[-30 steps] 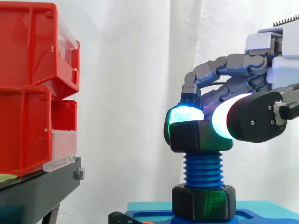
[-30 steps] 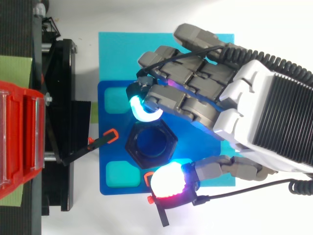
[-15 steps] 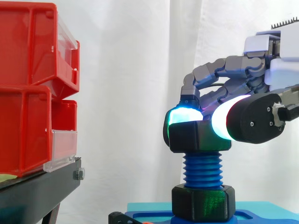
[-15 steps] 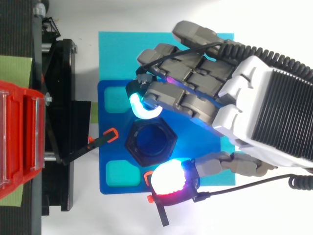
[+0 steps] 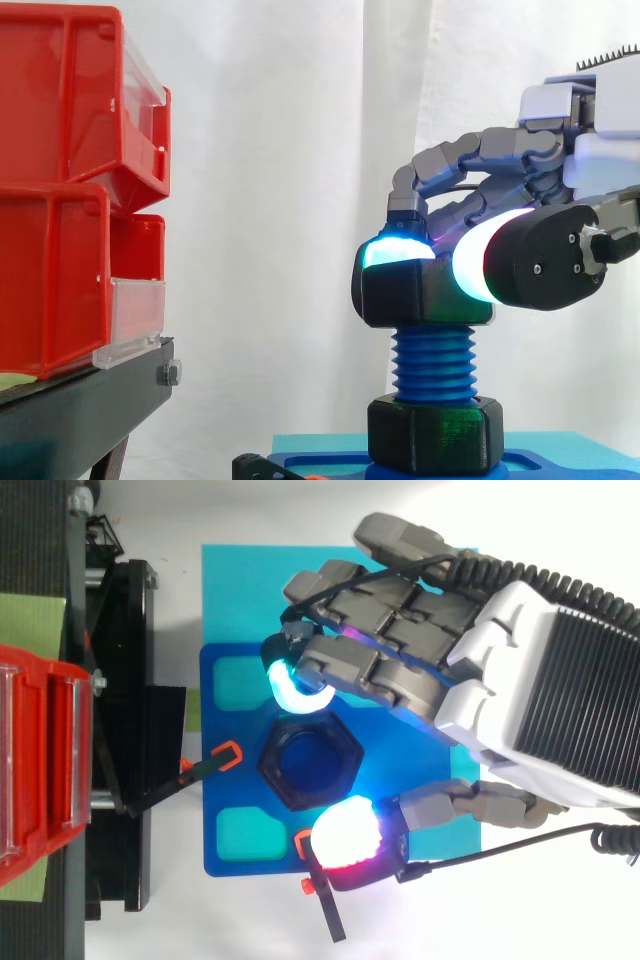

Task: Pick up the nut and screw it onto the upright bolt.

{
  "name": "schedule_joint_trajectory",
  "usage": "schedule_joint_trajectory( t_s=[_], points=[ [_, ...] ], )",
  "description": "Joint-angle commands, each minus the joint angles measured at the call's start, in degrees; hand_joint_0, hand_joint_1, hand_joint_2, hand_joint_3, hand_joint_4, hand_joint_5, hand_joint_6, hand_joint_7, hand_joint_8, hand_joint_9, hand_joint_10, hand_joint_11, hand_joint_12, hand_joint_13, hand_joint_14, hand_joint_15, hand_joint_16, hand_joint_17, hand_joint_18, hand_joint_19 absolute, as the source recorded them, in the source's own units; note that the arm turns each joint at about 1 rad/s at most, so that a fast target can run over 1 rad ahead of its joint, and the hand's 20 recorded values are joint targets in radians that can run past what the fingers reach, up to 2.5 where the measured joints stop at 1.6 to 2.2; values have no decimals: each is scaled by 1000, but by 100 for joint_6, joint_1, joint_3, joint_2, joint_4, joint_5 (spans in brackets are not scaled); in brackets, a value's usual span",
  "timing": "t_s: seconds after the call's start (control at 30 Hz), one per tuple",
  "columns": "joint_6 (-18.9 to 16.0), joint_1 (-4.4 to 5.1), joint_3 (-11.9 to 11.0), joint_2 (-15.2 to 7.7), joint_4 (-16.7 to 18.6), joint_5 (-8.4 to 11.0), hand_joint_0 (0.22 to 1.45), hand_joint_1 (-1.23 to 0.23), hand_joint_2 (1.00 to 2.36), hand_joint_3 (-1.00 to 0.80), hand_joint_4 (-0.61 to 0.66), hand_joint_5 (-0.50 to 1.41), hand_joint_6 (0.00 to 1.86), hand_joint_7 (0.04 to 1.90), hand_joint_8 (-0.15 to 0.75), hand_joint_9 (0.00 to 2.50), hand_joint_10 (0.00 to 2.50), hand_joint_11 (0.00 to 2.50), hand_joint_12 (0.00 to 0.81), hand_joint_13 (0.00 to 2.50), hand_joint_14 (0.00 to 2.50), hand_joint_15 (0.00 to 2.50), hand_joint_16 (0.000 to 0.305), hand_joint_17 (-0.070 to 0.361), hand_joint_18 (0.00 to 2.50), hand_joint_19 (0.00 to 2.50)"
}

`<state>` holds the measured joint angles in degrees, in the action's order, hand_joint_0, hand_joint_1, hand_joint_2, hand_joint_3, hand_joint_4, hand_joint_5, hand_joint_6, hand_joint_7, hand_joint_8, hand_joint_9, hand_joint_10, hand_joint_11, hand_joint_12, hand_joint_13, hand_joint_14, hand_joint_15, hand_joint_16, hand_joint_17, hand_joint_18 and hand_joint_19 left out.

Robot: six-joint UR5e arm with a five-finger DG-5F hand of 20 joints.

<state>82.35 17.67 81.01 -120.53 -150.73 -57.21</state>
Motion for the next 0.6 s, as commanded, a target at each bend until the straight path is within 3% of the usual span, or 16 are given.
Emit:
schedule_joint_trajectory(
  t_s=[0.0, 0.57],
  points=[
    [0, -9, 11, -6, -17, -1, 538, -553, 1000, -500, 269, -165, 599, 1145, 280, 594, 0, 0, 280, 631, 0, 0, 28, 63, 387, 0],
    [0, 35, 11, -6, -9, -44, 537, -554, 1000, -500, 270, -165, 600, 1136, 278, 594, 0, 0, 281, 633, 0, 0, 28, 63, 390, 0]
  ],
)
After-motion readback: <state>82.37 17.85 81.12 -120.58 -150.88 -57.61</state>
